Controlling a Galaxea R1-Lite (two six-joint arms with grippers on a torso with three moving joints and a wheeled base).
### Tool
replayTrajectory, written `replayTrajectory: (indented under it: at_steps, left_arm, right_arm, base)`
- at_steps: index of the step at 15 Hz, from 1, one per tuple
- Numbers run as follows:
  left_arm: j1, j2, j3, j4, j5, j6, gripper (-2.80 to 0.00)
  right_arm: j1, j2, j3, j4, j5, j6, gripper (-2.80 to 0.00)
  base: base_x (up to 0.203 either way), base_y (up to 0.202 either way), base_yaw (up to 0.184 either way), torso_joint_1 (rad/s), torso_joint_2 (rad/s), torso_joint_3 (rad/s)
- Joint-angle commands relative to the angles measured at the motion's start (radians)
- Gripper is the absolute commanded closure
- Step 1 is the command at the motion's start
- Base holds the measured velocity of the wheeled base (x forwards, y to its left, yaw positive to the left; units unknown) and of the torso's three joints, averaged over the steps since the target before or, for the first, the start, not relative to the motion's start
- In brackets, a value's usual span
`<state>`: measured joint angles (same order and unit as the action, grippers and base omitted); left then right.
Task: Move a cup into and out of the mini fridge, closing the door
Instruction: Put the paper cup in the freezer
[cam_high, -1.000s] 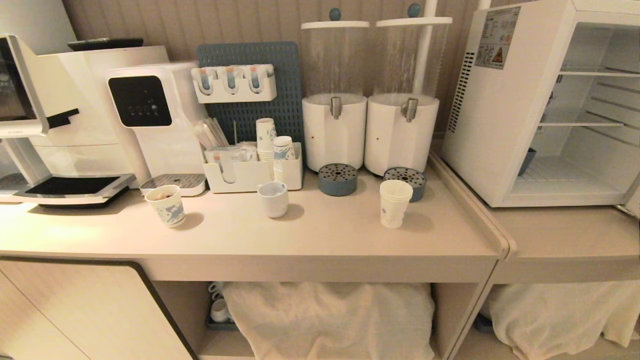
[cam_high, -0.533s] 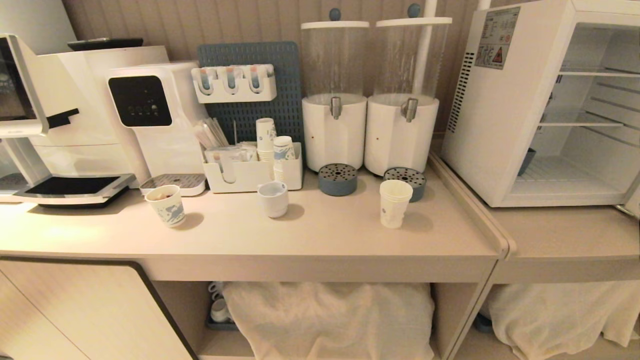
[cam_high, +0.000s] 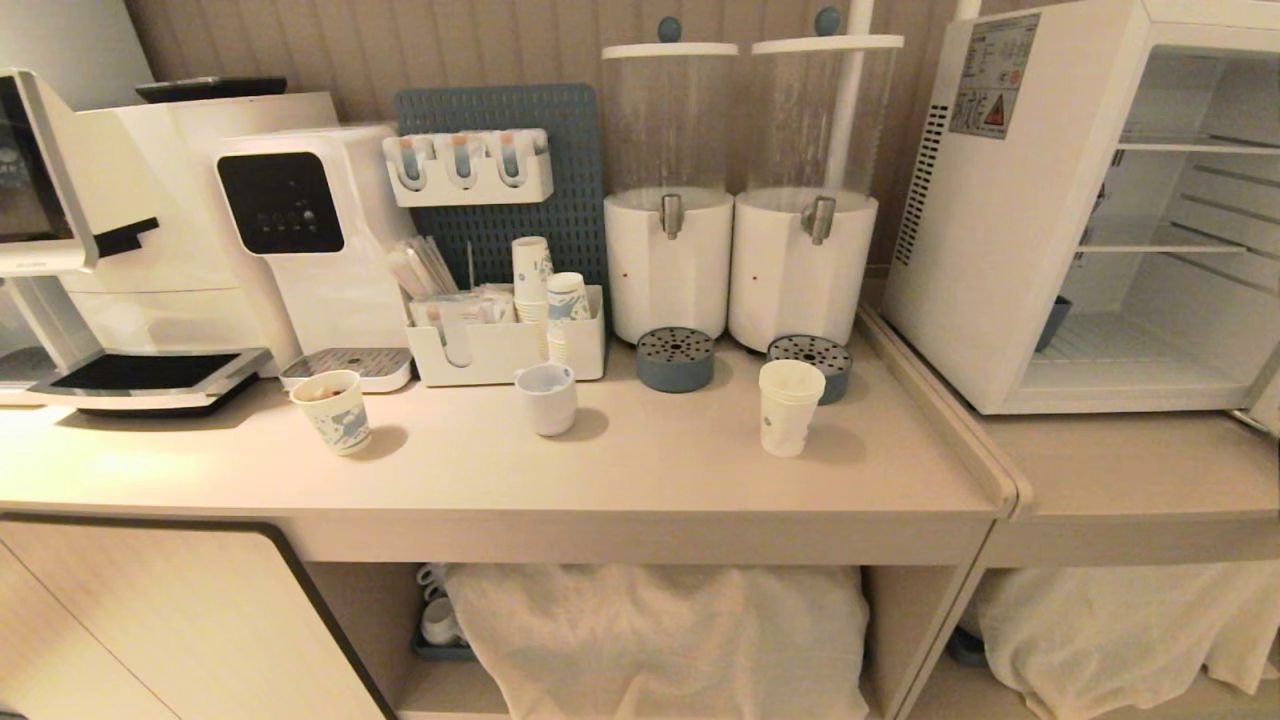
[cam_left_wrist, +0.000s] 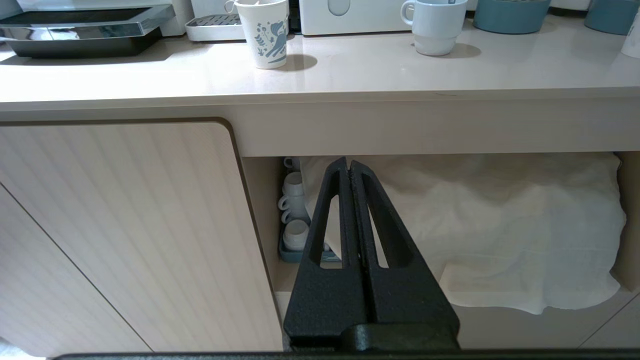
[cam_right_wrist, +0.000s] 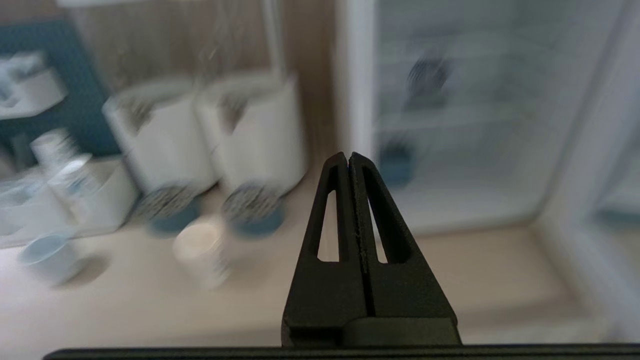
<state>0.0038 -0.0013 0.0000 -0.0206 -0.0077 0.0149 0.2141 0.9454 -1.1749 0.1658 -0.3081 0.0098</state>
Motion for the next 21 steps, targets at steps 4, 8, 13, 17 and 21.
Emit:
replayTrajectory:
  at_steps: [4, 8, 13, 17, 21]
  left_arm:
    - [0.000, 0.001, 0.006, -0.001, 0.000, 0.000, 0.00]
    - [-0.001, 0.001, 0.006, -0.001, 0.000, 0.000, 0.00]
    - [0.001, 0.001, 0.006, -0.001, 0.000, 0.000, 0.00]
    - [0.001, 0.001, 0.006, -0.001, 0.000, 0.000, 0.00]
    - [0.000, 0.001, 0.006, -0.001, 0.000, 0.000, 0.00]
  right_arm:
    - [0.002, -0.057, 0.291, -0.010, 0.380, 0.220, 0.00]
    - [-0.122, -0.038, 0.470, -0.125, 0.469, 0.155, 0.00]
    - [-0.338, 0.070, 0.569, -0.231, 0.486, 0.007, 0.00]
    - [-0.316, 0.216, 0.669, -0.433, 0.524, -0.046, 0.00]
    - [-0.233, 0.301, 0.765, -0.603, 0.729, -0.138, 0.00]
  base:
    - [0.000, 0.000, 0.000, 0.000, 0.00, 0.000]
    - [0.000, 0.000, 0.000, 0.000, 0.00, 0.000]
    - [0.000, 0.000, 0.000, 0.000, 0.00, 0.000]
    - [0.000, 0.000, 0.000, 0.000, 0.00, 0.000]
    - [0.000, 0.000, 0.000, 0.000, 0.00, 0.000]
